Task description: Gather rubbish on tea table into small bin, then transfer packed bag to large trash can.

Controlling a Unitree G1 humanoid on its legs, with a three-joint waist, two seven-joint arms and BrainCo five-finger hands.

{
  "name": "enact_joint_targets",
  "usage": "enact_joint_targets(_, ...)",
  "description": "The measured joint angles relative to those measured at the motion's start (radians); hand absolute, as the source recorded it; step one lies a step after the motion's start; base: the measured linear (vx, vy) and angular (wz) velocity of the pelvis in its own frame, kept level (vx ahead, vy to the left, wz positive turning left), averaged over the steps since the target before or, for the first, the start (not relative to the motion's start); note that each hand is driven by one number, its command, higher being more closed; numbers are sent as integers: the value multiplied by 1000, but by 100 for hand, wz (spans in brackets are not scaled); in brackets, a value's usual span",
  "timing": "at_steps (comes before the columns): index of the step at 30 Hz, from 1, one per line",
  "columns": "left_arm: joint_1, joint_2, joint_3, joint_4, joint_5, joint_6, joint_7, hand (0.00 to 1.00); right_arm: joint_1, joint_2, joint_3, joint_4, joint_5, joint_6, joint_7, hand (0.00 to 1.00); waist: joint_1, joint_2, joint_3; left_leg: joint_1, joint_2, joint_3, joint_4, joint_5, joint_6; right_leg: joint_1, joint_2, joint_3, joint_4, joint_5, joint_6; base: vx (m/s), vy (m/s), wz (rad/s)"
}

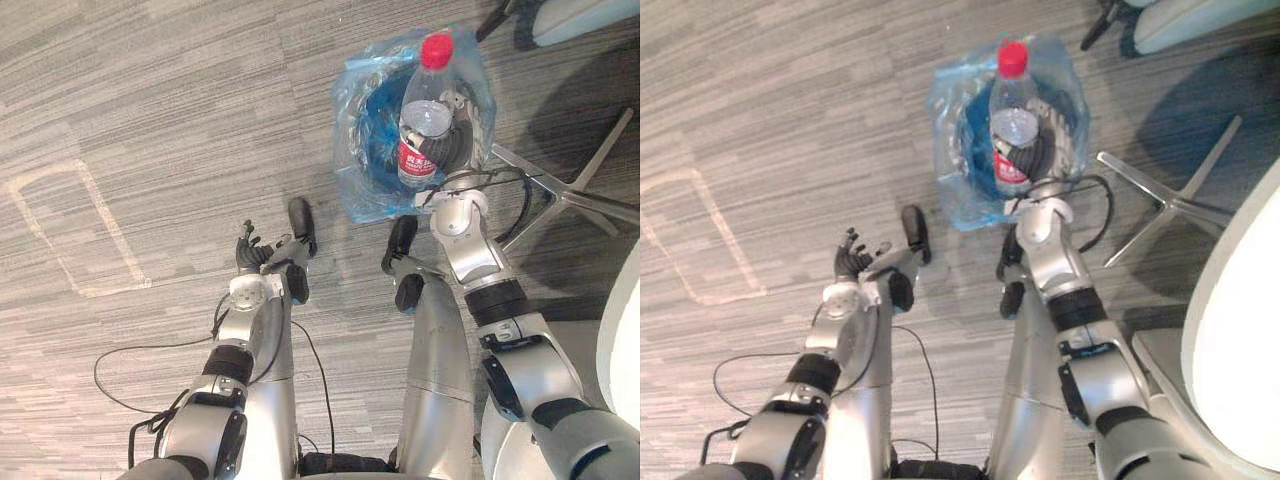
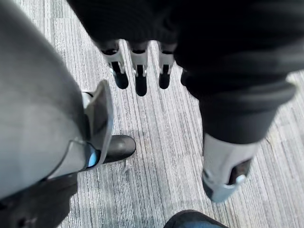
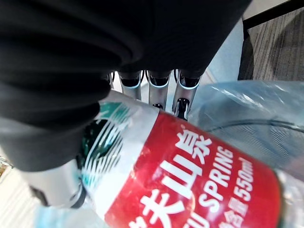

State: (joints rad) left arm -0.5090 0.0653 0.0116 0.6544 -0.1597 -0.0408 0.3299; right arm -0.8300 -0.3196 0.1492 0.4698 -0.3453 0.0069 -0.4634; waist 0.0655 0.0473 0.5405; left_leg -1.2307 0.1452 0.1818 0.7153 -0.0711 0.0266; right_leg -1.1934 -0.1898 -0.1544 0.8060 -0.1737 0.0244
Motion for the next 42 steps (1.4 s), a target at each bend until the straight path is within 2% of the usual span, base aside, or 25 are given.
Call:
enact_joint_targets(11, 0, 0, -1, 19, 1, 0, -1, 0, 47, 5, -1, 19, -13, -1, 1, 0, -8, -9, -7, 9, 3, -1, -1, 4, -1, 10, 3, -1, -7, 4, -7, -29, -5, -1)
enact_joint_targets(17, 0, 19, -2, 36, 2, 0, -2, 0, 101, 5, 34, 16, -127, -1, 16, 0, -8, -38, -24, 14, 12, 0, 0, 6, -2, 15, 14, -2, -16, 11, -16, -51, -13, -5)
enact_joint_targets(19, 2, 22, -12, 66, 2, 0, -3, 0, 120, 4, 54, 16, -161, -1, 23, 0, -8, -39, -29, 37, 15, 2, -8, 5, -3, 40, 18, -4, -31, 15, -17, -46, -16, -7)
enact_joint_targets(23, 24, 19, -41, 112, 2, 0, -5, 0, 164, 4, 94, 19, -247, -1, 34, 0, -8, -47, -90, 46, 18, 18, -32, -2, -7, 44, 17, -2, -52, 19, -17, -25, -7, -1)
enact_joint_targets(29, 24, 19, -49, 124, 2, -5, -7, 0, 163, 1, 142, 42, -320, -3, 60, 0, -7, -48, -92, 49, 20, 19, -32, 7, -4, 52, 17, -5, -60, 22, -14, -16, -8, 0)
enact_joint_targets(42, 32, 31, -89, 140, 1, -20, -10, 0, 172, -17, 221, 115, -363, -15, 73, 0, -2, -49, -94, 74, 28, 34, -38, -3, -13, 76, 22, -1, -79, 31, -13, -31, -10, -2)
